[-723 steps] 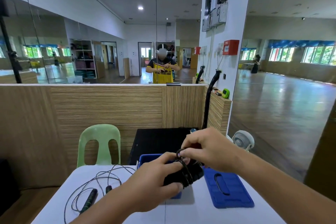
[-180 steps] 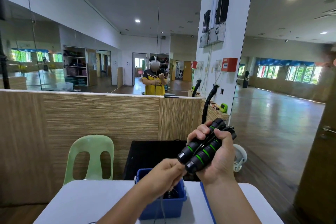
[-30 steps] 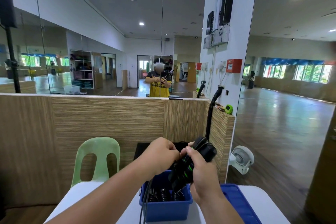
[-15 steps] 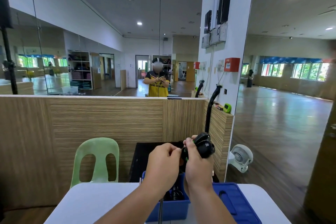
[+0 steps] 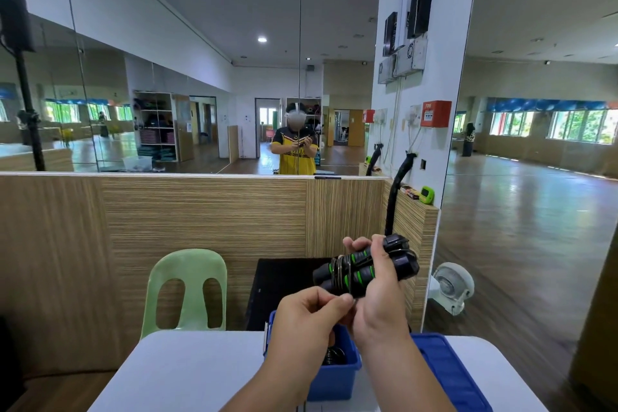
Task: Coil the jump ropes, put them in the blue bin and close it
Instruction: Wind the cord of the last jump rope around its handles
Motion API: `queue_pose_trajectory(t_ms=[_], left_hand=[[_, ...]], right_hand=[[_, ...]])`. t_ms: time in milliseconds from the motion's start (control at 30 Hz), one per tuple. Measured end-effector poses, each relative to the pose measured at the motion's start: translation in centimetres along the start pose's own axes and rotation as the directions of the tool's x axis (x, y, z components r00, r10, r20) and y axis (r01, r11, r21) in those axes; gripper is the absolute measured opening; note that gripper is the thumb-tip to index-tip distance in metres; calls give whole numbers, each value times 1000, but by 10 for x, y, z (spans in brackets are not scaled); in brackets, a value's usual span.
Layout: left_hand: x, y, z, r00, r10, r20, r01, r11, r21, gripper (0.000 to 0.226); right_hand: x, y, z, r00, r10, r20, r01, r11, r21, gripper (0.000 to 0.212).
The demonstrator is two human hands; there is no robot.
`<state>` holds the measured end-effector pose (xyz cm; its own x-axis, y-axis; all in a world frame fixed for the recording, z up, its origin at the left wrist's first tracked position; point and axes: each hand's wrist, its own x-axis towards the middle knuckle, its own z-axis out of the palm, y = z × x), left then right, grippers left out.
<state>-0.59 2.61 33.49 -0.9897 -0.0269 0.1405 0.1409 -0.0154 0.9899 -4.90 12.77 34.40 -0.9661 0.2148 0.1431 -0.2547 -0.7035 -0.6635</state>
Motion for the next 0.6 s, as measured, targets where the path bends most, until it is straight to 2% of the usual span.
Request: queue_pose_trajectory(t_ms=[233,333,400,467,533,600], left_hand=[[9,-15,-7,993,-116,27,116,993,6,48],[16,-23,-11,989,-120,91,116,992,51,44],[21,-26,-16,980,-62,191,44,995,94,36],[24,-18,-24,940,10,341,-59,989,133,25],[31,-9,-36,883,1,470,-127,964,235,13],[46,-3,-49,843,-60,535,-193,894,404,15]], right_hand=[[-7,-7,9,994,16,109,-22,998,58,42],[-9,-8,9,990,34,139,-52,991,123,21],[-9,-7,7,985,76,154,-98,985,141,23],[-11,-8,7,975,117,190,-147,977,154,29],[-15,-10,7,959,151,241,-185,975,124,33],[-18,-12,5,940,201,277,-238,966,105,35]])
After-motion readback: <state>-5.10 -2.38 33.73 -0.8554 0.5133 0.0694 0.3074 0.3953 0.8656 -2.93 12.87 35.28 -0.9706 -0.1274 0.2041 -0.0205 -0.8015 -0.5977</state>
